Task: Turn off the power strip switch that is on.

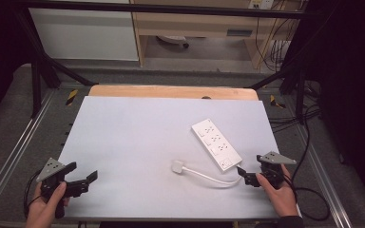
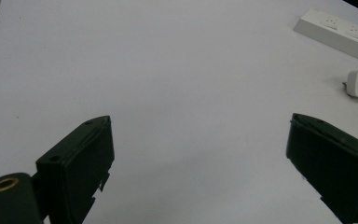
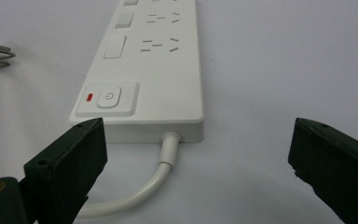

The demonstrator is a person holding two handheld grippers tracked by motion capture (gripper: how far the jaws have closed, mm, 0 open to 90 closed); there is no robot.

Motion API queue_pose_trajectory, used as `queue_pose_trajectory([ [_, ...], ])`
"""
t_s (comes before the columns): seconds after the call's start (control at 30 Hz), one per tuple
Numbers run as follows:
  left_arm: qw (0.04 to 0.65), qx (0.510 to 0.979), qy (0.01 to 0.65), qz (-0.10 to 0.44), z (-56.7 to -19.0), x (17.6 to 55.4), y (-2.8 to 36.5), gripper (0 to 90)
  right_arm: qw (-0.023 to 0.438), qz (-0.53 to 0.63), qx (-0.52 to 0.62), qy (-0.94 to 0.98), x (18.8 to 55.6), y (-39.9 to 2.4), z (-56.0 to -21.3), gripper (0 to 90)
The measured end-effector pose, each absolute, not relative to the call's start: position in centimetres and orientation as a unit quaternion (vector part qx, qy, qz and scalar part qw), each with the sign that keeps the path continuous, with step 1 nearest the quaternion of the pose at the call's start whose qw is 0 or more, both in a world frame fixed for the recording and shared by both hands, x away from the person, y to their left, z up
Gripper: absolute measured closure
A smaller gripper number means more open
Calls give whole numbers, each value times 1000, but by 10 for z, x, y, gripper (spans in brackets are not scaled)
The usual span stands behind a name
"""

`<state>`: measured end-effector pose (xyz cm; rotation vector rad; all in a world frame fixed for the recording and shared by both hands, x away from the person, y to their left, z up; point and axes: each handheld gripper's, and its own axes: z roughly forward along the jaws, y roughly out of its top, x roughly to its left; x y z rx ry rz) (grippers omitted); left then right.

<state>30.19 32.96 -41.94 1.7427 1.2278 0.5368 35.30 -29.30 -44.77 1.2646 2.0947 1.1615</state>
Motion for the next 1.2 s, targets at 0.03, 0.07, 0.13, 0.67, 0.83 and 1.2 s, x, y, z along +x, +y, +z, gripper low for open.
queue_pose_trajectory([
  [0.03, 454, 707, 497, 217, -420, 302, 329, 74, 216, 417, 454, 757, 353, -293, -447, 53],
  [0.07, 454, 709, 495, 217, -420, 303, 329, 73, 218, 417, 453, 757, 353, -293, -447, 53],
  [0.13, 450, 713, 493, 217, -420, 303, 329, 72, 217, 418, 455, 756, 352, -293, -446, 52],
  [0.67, 450, 713, 493, 214, -421, 304, 328, 70, 232, 442, 453, 739, 348, -287, -428, 52],
  [0.83, 448, 713, 494, 216, -420, 303, 328, 70, 232, 448, 445, 740, 344, -278, -417, 50],
  [1.2, 446, 713, 497, 214, -421, 304, 328, 70, 237, 457, 448, 732, 343, -267, -405, 57],
])
